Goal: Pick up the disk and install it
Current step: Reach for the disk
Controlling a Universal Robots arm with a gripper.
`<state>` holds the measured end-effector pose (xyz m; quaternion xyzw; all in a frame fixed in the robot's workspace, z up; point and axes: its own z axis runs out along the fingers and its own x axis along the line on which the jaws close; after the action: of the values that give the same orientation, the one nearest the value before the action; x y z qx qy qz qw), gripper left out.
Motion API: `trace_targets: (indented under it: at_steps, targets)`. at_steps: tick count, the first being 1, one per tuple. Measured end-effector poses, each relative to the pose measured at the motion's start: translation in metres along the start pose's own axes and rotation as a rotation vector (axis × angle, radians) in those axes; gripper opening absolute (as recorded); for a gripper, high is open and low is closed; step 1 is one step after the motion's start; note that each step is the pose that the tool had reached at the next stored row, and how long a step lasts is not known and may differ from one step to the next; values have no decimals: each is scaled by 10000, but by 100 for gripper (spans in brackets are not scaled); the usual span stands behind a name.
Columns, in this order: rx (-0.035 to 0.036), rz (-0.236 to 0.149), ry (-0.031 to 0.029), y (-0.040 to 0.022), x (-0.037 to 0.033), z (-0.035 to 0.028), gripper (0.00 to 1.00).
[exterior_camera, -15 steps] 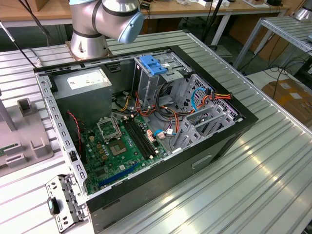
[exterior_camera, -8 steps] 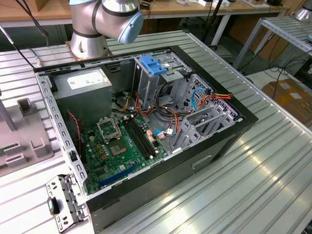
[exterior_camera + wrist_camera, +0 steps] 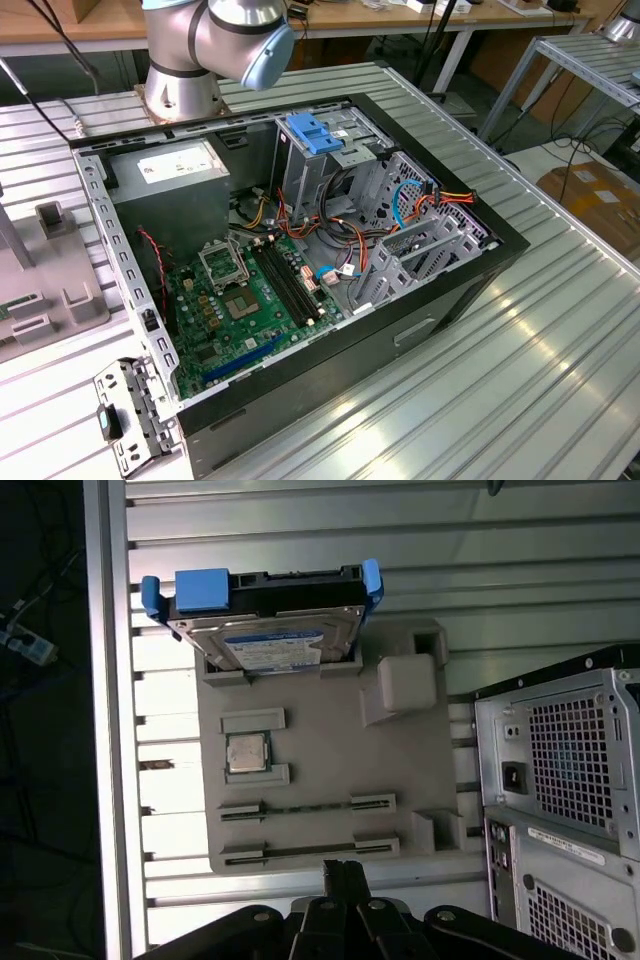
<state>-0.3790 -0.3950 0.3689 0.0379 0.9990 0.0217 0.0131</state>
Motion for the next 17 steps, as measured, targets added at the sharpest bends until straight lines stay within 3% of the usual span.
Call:
trace_targets:
  at_steps: [6, 17]
  targets:
    - [2, 0, 2, 44, 40, 29, 11]
    - [0, 1, -1, 69, 133, 78, 11]
